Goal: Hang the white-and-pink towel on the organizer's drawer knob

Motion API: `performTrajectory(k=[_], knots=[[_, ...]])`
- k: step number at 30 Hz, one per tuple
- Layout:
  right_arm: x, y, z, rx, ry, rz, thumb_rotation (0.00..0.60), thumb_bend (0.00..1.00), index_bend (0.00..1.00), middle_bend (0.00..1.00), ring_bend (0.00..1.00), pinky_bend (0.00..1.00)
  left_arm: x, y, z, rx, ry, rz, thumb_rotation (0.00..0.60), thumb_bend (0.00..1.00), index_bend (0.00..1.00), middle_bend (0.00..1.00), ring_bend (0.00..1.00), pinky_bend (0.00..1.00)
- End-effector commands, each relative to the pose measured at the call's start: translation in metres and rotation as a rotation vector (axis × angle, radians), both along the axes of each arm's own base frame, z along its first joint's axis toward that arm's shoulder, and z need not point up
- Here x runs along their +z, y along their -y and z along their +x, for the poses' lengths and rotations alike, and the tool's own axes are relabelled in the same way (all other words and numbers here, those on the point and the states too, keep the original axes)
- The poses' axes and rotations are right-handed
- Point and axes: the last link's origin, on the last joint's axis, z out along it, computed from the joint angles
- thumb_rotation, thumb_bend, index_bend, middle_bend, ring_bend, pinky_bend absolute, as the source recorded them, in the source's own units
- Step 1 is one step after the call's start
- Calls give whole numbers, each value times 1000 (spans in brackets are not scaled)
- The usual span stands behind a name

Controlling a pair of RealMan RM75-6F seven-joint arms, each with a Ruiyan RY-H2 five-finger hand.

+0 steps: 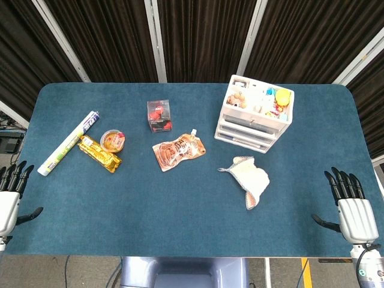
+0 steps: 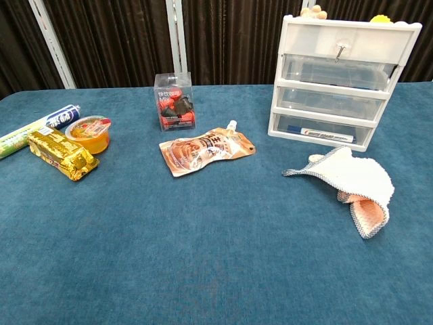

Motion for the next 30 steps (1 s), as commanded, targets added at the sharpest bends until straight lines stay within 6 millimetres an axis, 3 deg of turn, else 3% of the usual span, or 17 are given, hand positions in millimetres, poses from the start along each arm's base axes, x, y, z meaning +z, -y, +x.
performTrajectory(k=[1,26,30], knots=[[0,0,0,-6,2,-1,600,0,22,0,0,0,0,0,0,3,1,1,600,25,0,0,0,0],[-5,0,5,-3,21,38,600,0,47,0,0,0,-1,0,0,16,7,-1,600,28,0,0,0,0],[-8,5,14,20,31,51,600,0,73,49,1,41,0,0,0,16,11,8,600,29,0,0,0,0]])
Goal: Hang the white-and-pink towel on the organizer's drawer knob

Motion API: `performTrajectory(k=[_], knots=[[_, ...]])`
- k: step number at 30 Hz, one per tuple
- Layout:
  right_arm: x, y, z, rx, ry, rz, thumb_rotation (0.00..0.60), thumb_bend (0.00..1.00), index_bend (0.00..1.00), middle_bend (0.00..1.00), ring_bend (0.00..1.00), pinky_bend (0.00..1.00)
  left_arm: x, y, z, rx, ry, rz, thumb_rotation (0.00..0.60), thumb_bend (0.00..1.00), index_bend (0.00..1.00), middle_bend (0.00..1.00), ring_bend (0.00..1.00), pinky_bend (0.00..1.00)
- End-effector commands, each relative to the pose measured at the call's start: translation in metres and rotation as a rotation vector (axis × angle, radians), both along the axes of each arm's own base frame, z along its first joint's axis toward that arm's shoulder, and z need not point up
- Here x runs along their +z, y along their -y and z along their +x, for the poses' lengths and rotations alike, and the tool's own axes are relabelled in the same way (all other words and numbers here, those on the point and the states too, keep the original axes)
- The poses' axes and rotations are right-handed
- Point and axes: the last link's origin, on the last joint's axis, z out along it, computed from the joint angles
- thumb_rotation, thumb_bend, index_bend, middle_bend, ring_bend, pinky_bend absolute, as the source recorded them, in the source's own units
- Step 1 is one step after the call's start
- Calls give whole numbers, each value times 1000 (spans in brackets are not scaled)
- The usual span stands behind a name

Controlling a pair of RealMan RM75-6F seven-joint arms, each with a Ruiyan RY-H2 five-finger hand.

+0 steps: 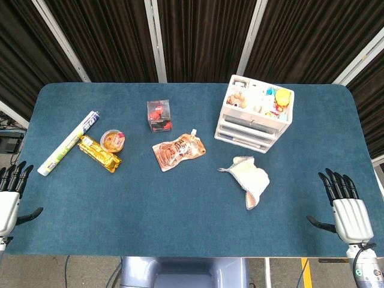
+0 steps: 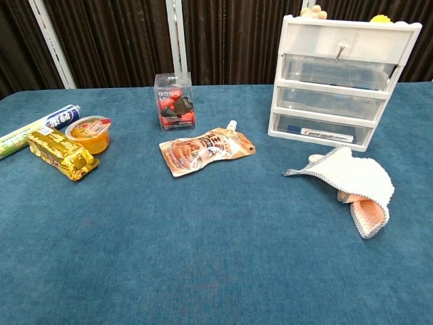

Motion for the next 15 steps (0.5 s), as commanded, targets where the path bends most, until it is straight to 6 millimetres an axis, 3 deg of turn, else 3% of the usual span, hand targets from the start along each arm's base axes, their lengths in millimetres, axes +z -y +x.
performTrajectory(k=[1,7,12,15], knots=[[-4,7,10,20,10,17,600,0,79,63,4,57,0,0,0,0,3,4,600,31,0,0,0,0],[-18,42,36,35,0,47,600,0,105,257,217,380,0,0,1,-8,5,9,600,30,0,0,0,0],[-34,73,56,34,-16,75,600,0,125,559,526,575,0,-1,2,-16,11,15,600,34,0,0,0,0],[-48,88,67,18,-30,117,600,0,131,655,623,626,1,-1,2,-19,6,18,600,32,0,0,0,0]])
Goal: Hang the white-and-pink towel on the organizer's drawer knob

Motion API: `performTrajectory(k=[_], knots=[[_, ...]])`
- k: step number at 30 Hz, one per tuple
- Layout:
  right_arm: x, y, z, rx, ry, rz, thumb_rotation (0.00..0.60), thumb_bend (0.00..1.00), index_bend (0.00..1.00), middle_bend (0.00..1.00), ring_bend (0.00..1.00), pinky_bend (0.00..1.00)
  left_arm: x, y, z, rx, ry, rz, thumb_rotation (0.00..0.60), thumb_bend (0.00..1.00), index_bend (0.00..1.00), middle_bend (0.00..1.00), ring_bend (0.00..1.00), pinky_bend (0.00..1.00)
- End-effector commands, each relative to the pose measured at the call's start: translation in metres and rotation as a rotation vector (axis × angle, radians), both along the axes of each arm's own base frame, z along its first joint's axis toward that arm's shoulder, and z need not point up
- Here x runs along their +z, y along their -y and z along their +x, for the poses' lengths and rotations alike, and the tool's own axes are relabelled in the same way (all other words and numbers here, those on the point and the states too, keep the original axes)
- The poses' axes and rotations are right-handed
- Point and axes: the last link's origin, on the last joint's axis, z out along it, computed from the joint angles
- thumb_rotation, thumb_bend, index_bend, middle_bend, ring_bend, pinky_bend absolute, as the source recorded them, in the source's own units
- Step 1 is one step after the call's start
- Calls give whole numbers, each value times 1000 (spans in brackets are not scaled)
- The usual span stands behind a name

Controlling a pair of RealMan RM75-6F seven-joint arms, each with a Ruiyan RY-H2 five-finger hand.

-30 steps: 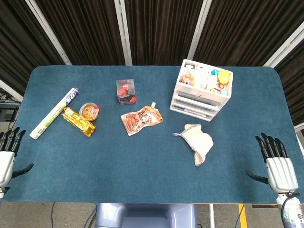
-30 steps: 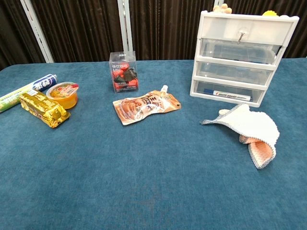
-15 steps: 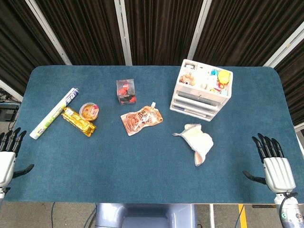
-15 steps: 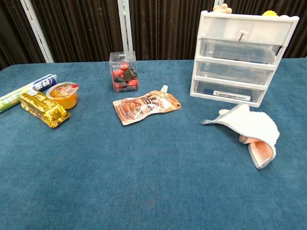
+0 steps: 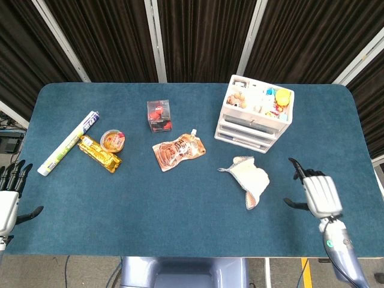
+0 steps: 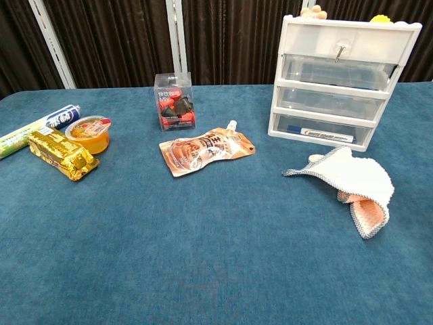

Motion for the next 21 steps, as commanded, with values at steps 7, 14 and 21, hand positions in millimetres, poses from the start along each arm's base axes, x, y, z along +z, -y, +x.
performTrajectory(k=[7,14,21], knots=[[-50,33,30,-41,-42,123,600,0,132,825,782,713,1,-1,0,2,15,-2,600,33,0,0,0,0],[-80,40,38,-64,-89,196,600,0,135,885,838,736,0,-2,-1,15,29,-15,600,35,0,0,0,0],[-103,50,37,-98,-130,231,600,0,142,872,820,736,-1,-3,-1,29,37,-27,600,36,0,0,0,0]])
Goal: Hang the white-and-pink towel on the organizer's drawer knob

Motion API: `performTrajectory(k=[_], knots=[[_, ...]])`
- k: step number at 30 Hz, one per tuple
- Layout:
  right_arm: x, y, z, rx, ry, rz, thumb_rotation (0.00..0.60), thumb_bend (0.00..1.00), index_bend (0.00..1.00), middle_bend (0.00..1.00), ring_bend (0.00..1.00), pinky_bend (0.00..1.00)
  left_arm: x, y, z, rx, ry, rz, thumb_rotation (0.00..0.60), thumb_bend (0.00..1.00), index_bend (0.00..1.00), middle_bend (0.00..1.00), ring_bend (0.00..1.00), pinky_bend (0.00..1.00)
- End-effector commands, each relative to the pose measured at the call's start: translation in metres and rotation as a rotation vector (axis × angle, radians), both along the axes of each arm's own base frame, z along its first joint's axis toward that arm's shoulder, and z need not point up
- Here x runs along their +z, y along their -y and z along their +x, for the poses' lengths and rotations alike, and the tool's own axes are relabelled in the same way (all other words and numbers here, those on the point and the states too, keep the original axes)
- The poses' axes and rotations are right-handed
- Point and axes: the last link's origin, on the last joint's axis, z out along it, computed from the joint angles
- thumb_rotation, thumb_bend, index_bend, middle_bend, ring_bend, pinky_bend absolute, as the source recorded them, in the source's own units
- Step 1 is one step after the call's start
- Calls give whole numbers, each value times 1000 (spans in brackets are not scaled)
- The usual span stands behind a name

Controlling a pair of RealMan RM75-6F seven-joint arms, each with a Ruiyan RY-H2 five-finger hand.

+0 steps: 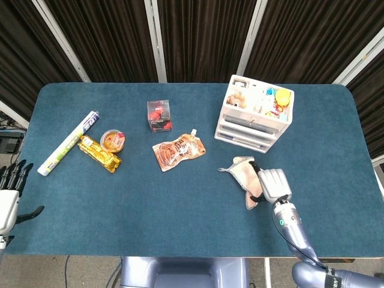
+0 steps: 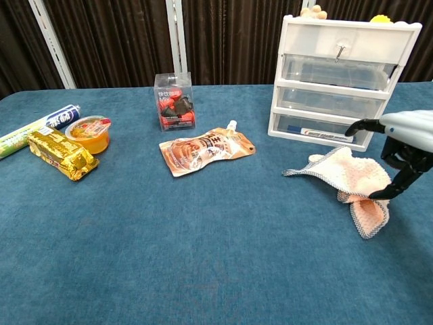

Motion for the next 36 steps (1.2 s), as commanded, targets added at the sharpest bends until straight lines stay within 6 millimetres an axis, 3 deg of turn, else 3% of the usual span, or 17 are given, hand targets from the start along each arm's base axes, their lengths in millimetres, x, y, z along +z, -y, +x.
performTrajectory(k=[1,9,17,25,28,36], knots=[[-10,4,-1,-8,-26,18,600,0,142,872,820,737,0,-1,0,2,2,-2,600,35,0,0,0,0],[-23,16,-14,-54,-76,29,600,0,152,872,820,736,-1,-1,0,10,10,-11,600,34,0,0,0,0],[-38,19,-20,-73,-71,43,600,55,275,872,827,736,-2,-3,0,15,16,-18,600,36,0,0,0,0],[-50,23,-10,-43,-25,21,600,318,614,912,862,766,-3,-5,0,20,25,-21,599,39,0,0,0,0],[-49,23,-3,-18,5,2,600,392,688,927,877,781,-3,-5,-1,26,28,-22,600,40,0,0,0,0],[-22,26,22,-26,170,-109,600,398,775,964,917,824,-3,-5,-1,30,37,-25,600,41,0,0,0,0]])
